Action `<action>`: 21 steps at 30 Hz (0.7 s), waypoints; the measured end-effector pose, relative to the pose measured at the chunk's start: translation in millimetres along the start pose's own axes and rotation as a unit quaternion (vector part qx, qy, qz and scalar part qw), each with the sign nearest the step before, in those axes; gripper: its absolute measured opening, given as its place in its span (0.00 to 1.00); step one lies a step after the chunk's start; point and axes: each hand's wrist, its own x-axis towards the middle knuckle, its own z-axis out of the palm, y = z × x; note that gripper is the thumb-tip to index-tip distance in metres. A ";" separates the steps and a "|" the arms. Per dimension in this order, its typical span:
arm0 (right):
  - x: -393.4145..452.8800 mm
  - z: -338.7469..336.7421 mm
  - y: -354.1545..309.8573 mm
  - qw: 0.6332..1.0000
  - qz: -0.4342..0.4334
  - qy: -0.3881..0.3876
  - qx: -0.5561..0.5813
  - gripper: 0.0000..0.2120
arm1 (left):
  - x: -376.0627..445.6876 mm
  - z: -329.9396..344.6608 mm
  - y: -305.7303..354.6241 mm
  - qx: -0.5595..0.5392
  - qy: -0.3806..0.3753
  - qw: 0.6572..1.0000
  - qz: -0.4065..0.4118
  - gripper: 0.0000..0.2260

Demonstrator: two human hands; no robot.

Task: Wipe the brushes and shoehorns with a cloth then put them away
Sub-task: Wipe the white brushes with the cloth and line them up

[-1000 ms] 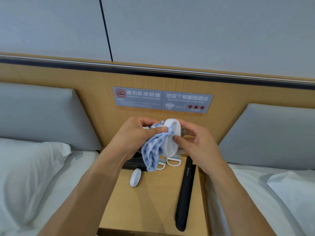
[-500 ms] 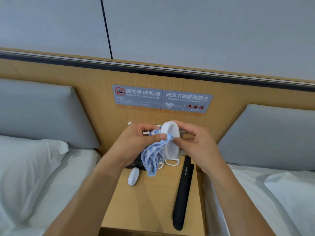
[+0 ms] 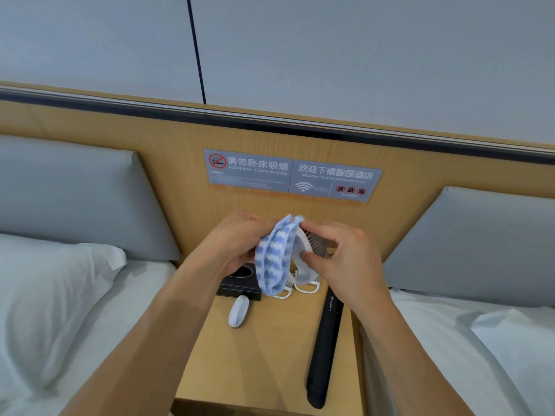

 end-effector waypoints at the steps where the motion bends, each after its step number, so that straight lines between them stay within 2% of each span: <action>1: 0.8 1.1 1.0 1.000 0.014 -0.002 0.011 0.25 | -1.0 -0.1 -0.1 0.004 0.000 1.000 0.007 0.23; 5: 2.4 3.4 8.0 0.993 0.070 -0.009 0.093 0.26 | -4.1 -0.5 -1.5 0.005 -0.018 0.998 0.054 0.21; 8: 2.6 5.6 14.9 0.981 0.101 -0.007 0.165 0.24 | -5.5 -2.2 -5.0 0.032 -0.052 0.993 0.106 0.11; 10: 2.7 7.6 18.1 0.958 0.138 -0.011 0.251 0.23 | -7.4 -1.2 -9.7 0.033 -0.056 0.988 0.143 0.07; 13: 2.1 10.0 23.9 0.909 0.207 -0.024 0.360 0.18 | -9.3 2.1 -17.3 0.074 -0.041 0.976 0.201 0.06; 21: -0.2 20.9 42.2 0.835 0.329 -0.052 0.437 0.14 | -10.5 6.1 -38.7 0.178 -0.030 0.952 0.246 0.08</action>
